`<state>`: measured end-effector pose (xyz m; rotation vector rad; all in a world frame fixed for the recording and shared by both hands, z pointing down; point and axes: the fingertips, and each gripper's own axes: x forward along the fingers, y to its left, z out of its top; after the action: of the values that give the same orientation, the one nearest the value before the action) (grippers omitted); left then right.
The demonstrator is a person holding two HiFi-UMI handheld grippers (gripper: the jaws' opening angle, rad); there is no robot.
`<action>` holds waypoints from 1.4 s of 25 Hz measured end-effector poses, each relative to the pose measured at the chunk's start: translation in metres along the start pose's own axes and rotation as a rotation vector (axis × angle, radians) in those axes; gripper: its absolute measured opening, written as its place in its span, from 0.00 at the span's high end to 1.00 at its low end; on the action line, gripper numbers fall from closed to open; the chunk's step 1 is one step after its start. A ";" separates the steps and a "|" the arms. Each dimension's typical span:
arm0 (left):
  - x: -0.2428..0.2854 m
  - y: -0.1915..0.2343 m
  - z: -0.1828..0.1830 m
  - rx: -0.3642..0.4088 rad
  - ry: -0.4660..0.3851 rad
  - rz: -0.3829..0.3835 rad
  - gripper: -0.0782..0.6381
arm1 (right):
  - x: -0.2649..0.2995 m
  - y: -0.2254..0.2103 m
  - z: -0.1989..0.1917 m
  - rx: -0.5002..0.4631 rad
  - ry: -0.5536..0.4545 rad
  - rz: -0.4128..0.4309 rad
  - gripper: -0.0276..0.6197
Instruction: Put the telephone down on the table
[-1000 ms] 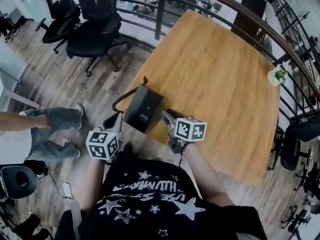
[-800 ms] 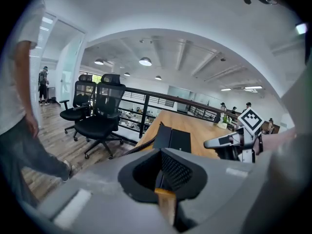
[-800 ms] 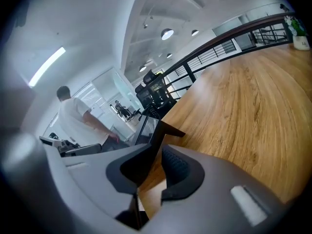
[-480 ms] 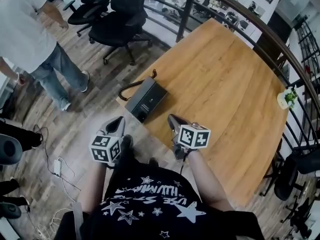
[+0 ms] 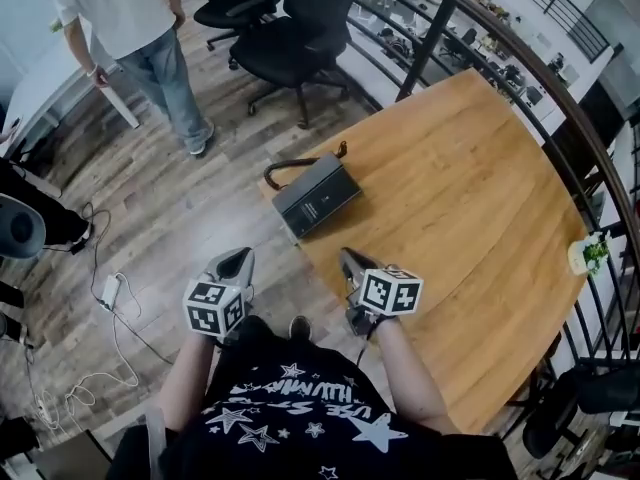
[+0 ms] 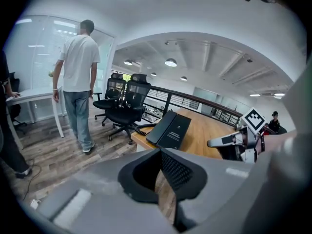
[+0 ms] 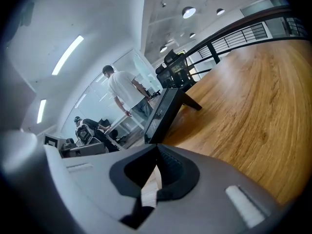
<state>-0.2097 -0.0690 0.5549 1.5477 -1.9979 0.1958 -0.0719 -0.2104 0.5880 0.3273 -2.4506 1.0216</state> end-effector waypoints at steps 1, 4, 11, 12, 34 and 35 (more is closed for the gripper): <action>-0.003 0.002 -0.001 -0.005 0.002 0.005 0.89 | 0.001 0.002 0.000 -0.002 0.000 0.004 0.96; -0.009 0.007 0.002 -0.008 -0.003 0.015 0.89 | 0.003 0.008 0.004 -0.009 -0.003 0.016 0.96; -0.023 0.008 0.003 -0.017 -0.032 0.016 0.89 | 0.007 0.021 -0.004 -0.017 0.008 0.039 0.96; -0.028 0.009 0.000 -0.023 -0.033 0.022 0.89 | 0.007 0.023 -0.009 -0.024 0.020 0.040 0.96; -0.176 0.011 -0.083 -0.114 -0.096 0.144 0.89 | -0.021 0.118 -0.079 -0.156 0.071 0.095 0.96; -0.180 0.009 -0.084 -0.116 -0.098 0.147 0.89 | -0.024 0.122 -0.080 -0.163 0.071 0.096 0.96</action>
<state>-0.1613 0.1227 0.5288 1.3632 -2.1613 0.0626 -0.0722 -0.0676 0.5517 0.1185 -2.4852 0.8498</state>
